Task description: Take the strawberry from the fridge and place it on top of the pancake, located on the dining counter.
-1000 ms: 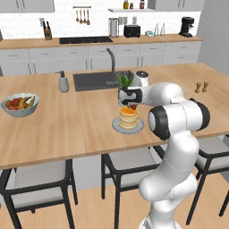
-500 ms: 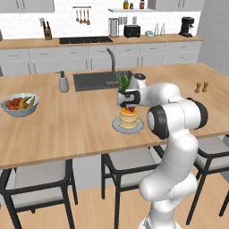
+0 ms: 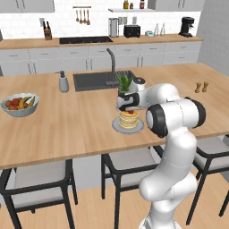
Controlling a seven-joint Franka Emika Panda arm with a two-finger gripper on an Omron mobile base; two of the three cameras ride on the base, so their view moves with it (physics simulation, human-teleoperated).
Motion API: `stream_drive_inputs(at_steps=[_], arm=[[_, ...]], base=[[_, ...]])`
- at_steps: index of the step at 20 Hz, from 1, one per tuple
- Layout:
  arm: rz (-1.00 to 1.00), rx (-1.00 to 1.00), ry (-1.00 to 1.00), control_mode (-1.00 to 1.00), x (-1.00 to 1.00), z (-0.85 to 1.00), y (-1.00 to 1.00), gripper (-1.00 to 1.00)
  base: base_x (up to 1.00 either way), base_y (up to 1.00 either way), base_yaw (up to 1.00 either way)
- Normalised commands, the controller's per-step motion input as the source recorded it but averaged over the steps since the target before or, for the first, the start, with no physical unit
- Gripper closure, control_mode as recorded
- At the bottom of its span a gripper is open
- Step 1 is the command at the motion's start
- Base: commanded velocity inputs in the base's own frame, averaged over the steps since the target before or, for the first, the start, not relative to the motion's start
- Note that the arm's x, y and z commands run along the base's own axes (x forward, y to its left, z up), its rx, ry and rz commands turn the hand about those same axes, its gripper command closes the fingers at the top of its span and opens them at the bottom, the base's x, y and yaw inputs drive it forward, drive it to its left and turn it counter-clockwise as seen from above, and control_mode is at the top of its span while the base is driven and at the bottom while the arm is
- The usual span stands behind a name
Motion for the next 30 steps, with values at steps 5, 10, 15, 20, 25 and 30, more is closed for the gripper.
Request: stream_drive_inputs(at_steps=[5, 10, 15, 20, 25, 30], arm=[[0.00, 0.00, 0.00, -1.00, 0.01, 0.00, 0.00, 1.00], [0.01, 0.00, 0.00, -1.00, 0.33, 0.04, -0.18, 1.00], [0.00, 0.00, 0.00, -1.00, 0.16, 0.00, -0.05, 1.00], [0.00, 0.00, 0.00, -1.00, 0.00, 0.00, 0.00, 1.00], [0.00, 0.00, 0.00, -1.00, 0.00, -0.02, 0.00, 1.00], [0.00, 0.00, 0.00, -1.00, 0.00, -0.29, 0.00, 1.00]], base=[[0.00, 0.00, 0.00], [0.00, 0.00, 0.00], [0.00, 0.00, 0.00], [0.00, 0.00, 0.00], [0.00, 0.00, 0.00], [0.00, 0.00, 0.00]])
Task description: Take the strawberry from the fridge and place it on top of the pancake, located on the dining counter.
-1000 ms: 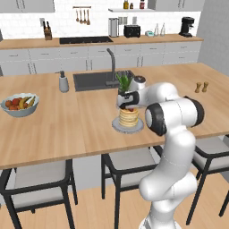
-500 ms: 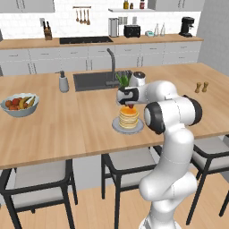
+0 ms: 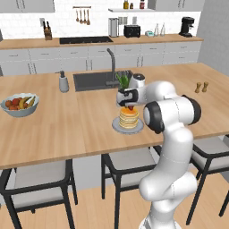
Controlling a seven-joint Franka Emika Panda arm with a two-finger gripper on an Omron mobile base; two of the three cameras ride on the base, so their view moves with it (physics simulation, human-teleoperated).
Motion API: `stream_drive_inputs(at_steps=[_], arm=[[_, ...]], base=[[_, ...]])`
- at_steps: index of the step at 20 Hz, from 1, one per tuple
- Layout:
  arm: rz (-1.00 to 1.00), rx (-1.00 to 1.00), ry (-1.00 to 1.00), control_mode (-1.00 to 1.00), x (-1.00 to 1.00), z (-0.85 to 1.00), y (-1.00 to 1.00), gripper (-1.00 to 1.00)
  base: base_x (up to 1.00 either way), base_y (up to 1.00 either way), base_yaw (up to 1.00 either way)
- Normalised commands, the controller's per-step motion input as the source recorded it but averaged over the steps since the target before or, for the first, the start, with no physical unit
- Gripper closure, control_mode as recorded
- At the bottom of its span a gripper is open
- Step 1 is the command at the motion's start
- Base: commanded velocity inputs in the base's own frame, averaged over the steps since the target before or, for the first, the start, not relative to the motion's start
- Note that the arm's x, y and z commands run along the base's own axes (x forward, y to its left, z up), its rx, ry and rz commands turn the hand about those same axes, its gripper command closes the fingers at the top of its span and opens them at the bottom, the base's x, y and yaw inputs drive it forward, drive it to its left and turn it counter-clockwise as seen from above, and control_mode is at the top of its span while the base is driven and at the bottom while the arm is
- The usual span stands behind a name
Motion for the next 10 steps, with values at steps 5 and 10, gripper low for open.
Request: stream_drive_inputs(at_steps=[5, 10], arm=[[0.00, -0.01, 0.00, -1.00, 0.00, -0.25, 0.00, 1.00], [0.00, 0.00, 0.00, -1.00, 0.00, 0.00, 0.00, 1.00]], base=[[0.00, 0.00, 0.00], [0.00, 0.00, 0.00]])
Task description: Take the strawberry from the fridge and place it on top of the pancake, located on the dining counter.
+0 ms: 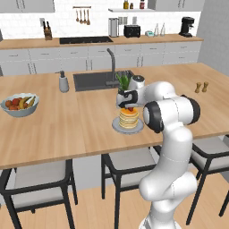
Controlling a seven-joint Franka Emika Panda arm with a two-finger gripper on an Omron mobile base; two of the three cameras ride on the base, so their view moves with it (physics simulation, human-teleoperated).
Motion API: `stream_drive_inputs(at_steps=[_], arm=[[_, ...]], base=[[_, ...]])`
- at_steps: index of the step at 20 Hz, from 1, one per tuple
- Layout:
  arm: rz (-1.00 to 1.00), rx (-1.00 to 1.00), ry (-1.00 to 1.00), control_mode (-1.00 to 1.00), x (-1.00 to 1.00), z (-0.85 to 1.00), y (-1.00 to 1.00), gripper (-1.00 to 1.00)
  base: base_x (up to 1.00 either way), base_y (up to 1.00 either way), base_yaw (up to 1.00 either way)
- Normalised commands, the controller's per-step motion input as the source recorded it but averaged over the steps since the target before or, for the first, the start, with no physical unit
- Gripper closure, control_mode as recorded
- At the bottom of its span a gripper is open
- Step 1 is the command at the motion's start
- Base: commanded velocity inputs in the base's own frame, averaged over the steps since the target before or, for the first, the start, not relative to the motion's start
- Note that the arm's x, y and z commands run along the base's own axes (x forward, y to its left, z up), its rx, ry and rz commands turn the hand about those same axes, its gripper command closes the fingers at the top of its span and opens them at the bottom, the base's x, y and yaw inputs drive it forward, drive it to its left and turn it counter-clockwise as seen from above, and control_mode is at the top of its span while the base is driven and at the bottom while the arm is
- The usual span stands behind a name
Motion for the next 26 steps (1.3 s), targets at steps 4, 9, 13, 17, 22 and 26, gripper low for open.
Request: stream_drive_inputs(at_steps=[4, 9, 13, 17, 22, 26], arm=[[0.00, 0.00, 0.00, -1.00, 0.00, -0.01, 0.00, -1.00], [0.00, 0.00, 0.00, -1.00, -0.01, -0.02, 0.00, -1.00], [0.00, 0.00, 0.00, -1.00, 0.00, 0.00, 0.00, -1.00], [0.00, 0.00, 0.00, -1.00, 0.00, 0.00, 0.00, -1.00], [0.00, 0.00, 0.00, -1.00, 0.00, 0.02, 0.00, -1.00], [0.00, -0.01, 0.00, -1.00, -0.04, 0.27, 0.00, -1.00]], base=[[0.00, 0.00, 0.00], [0.00, 0.00, 0.00], [0.00, 0.00, 0.00], [0.00, 0.00, 0.00], [0.00, 0.00, 0.00], [0.00, 0.00, 0.00]])
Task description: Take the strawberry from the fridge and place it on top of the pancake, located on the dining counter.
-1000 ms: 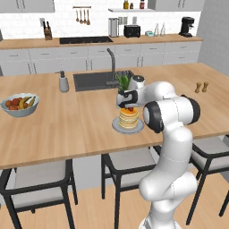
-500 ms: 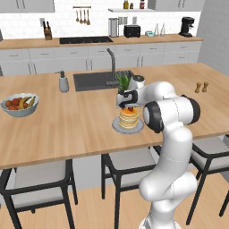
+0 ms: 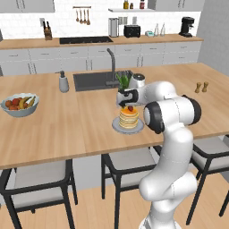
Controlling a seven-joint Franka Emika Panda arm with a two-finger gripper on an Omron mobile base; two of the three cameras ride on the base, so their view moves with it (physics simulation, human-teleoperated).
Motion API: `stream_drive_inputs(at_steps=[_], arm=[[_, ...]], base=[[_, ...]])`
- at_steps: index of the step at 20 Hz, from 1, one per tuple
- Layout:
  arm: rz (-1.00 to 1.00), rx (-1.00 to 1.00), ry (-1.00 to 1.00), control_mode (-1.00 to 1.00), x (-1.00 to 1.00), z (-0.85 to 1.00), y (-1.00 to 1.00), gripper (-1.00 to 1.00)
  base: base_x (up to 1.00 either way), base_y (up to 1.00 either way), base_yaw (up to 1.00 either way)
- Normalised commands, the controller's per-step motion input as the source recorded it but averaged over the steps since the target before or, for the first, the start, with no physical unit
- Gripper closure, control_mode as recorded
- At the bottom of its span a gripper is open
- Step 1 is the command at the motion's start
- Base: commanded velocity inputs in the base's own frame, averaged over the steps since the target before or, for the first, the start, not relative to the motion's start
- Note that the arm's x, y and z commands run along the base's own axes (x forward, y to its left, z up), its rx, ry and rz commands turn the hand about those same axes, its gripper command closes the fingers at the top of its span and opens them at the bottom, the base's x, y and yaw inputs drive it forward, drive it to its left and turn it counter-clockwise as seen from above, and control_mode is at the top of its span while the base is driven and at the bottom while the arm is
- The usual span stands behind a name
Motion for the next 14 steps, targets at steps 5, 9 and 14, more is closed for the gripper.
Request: stream_drive_inputs(at_steps=[5, 9, 14], arm=[[-0.02, -0.04, 0.00, -1.00, -0.33, 0.47, 0.00, -1.00], [-0.03, 0.00, 0.02, -1.00, -0.64, 0.51, 0.01, -1.00], [-0.04, 0.00, 0.05, -1.00, -0.94, 0.46, 0.11, -1.00]], base=[[0.00, 0.00, 0.00], [0.00, 0.00, 0.00], [0.00, 0.00, 0.00]])
